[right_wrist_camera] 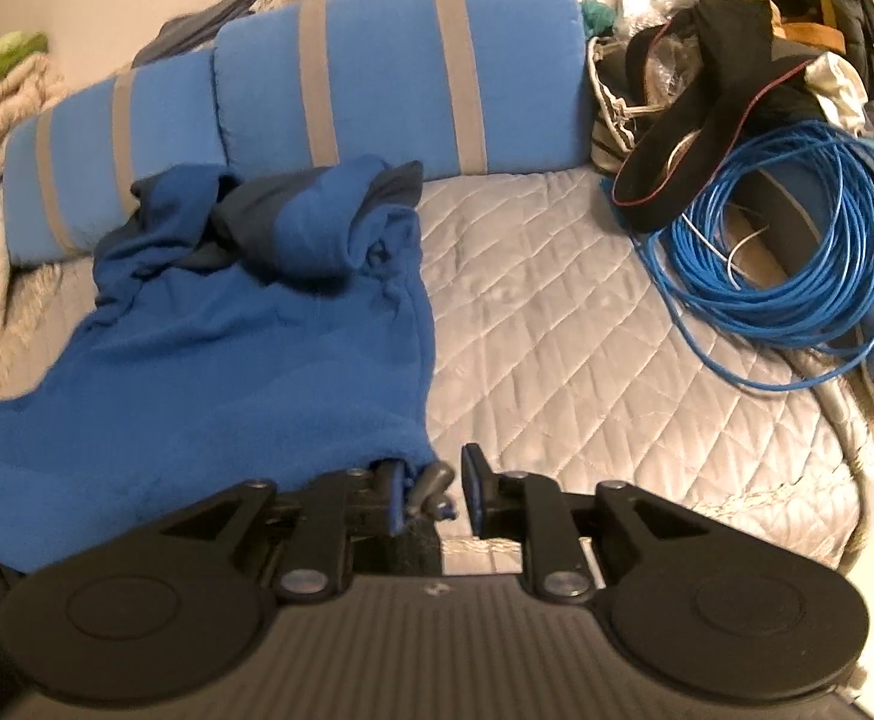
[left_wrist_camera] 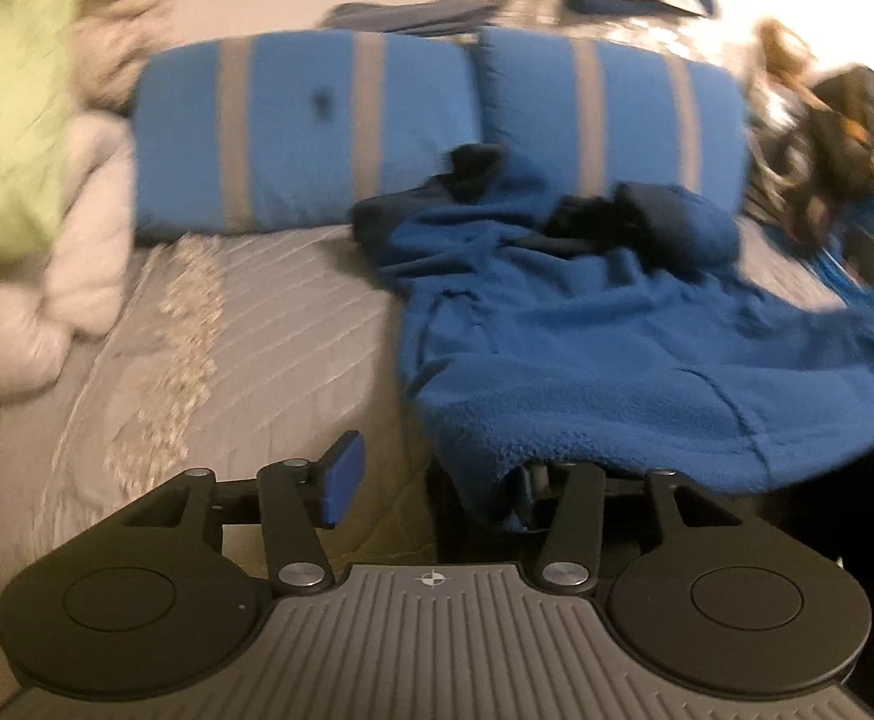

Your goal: Fold clothes

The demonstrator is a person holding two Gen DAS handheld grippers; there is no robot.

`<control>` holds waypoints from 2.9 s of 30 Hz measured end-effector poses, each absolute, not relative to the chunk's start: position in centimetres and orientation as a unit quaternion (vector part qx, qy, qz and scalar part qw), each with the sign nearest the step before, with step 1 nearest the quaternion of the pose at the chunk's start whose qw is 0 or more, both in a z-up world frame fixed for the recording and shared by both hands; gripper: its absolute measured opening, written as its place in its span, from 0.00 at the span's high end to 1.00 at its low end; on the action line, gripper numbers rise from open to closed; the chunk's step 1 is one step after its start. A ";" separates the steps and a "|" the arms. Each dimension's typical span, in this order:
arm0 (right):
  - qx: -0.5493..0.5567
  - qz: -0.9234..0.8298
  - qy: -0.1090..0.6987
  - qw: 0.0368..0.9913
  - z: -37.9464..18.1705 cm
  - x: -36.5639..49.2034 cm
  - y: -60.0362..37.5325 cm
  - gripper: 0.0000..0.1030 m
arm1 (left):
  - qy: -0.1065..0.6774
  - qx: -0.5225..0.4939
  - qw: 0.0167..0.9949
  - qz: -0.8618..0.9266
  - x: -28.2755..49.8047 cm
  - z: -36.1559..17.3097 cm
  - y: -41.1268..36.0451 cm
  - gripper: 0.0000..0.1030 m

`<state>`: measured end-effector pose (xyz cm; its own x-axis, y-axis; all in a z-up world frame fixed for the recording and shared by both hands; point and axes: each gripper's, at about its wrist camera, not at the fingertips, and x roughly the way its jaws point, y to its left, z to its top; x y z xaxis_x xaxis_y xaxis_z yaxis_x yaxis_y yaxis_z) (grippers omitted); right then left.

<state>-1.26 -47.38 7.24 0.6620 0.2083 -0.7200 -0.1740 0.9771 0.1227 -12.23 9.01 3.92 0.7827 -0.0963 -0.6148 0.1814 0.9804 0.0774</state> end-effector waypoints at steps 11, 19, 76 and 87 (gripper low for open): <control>-0.016 0.140 0.377 0.916 7.7 -1.8 -46.9 0.22 | 0.326 0.043 0.936 -0.124 -12.0 4.8 10.3 0.27; -0.001 0.165 0.358 0.919 7.6 -1.6 -45.8 0.68 | 0.304 -0.038 0.944 -0.126 -10.9 3.6 10.1 0.57; 0.013 0.115 0.284 0.952 27.5 7.0 -56.4 0.00 | 0.273 -0.016 0.961 -0.043 -5.4 23.9 14.7 0.21; 0.069 0.060 0.242 0.966 32.2 14.3 -61.1 0.00 | 0.267 -0.057 0.960 -0.057 1.4 25.6 13.9 0.15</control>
<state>14.28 -61.10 32.23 0.8759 0.1490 -0.4589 -0.0825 0.9834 0.1619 1.40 13.93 25.63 0.8508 -0.1398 -0.5065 0.0786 0.9870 -0.1404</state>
